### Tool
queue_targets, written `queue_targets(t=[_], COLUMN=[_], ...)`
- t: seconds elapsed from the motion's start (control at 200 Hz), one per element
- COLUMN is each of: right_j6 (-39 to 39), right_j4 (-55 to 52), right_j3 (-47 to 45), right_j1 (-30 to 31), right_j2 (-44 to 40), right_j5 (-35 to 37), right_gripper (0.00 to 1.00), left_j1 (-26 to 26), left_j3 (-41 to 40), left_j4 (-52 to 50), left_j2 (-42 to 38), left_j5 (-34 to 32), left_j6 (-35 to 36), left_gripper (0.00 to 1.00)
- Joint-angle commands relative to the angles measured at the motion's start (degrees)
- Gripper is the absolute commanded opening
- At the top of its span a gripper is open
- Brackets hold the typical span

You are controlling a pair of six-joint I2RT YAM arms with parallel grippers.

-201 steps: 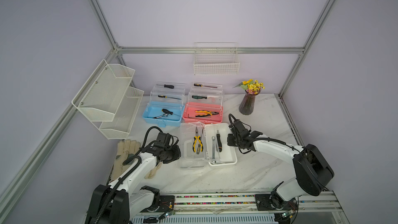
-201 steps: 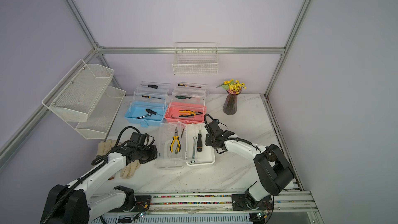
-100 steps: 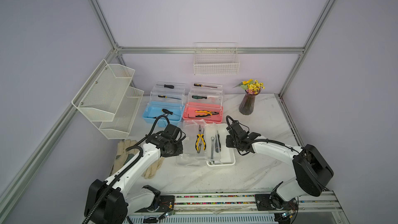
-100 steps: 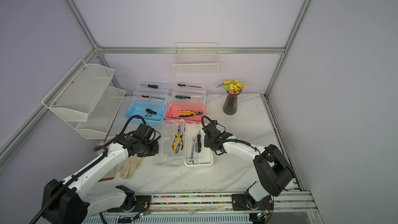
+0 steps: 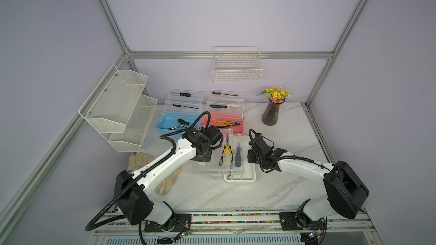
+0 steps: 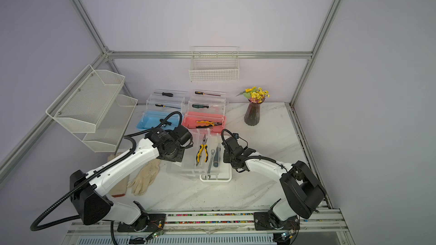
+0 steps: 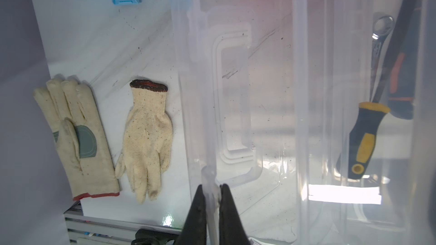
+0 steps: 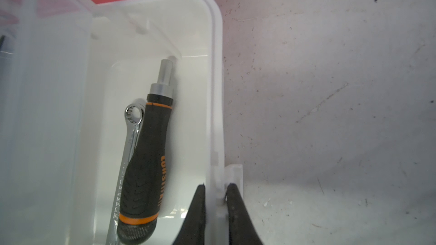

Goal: Close toolboxes
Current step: Close the toolbox lid.

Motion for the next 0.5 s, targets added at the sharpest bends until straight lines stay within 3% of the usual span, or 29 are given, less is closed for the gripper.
queue_targets(t=[0.0,0.295,0.41,0.495], right_j6=[0.47,0.81,1.21,2.26], right_j4=[6.26,9.01,9.41,9.32], right_j3=[0.86,-0.09,-0.46,-0.53], right_j1=[0.81,0.78,0.83,0.74], right_j2=[-1.17,-0.26,-0.65,-0.72], right_j5=[-5.88,-8.14,-8.5,-9.76], right_gripper=[0.0,0.0,0.0,0.03], left_j1=[-3.01,-9.92,-11.3,-11.98], left_j3=[7.05,15.72,17.03,17.28], left_j4=[1.27,3.35,6.61,9.16], left_j2=[1.63,7.09,8.48,8.93], left_j5=[-0.75,2.31,5.6,7.91], left_j6=[-1.7,-2.75,-2.41,-2.25], left_gripper=[0.0,0.0,0.11,0.26])
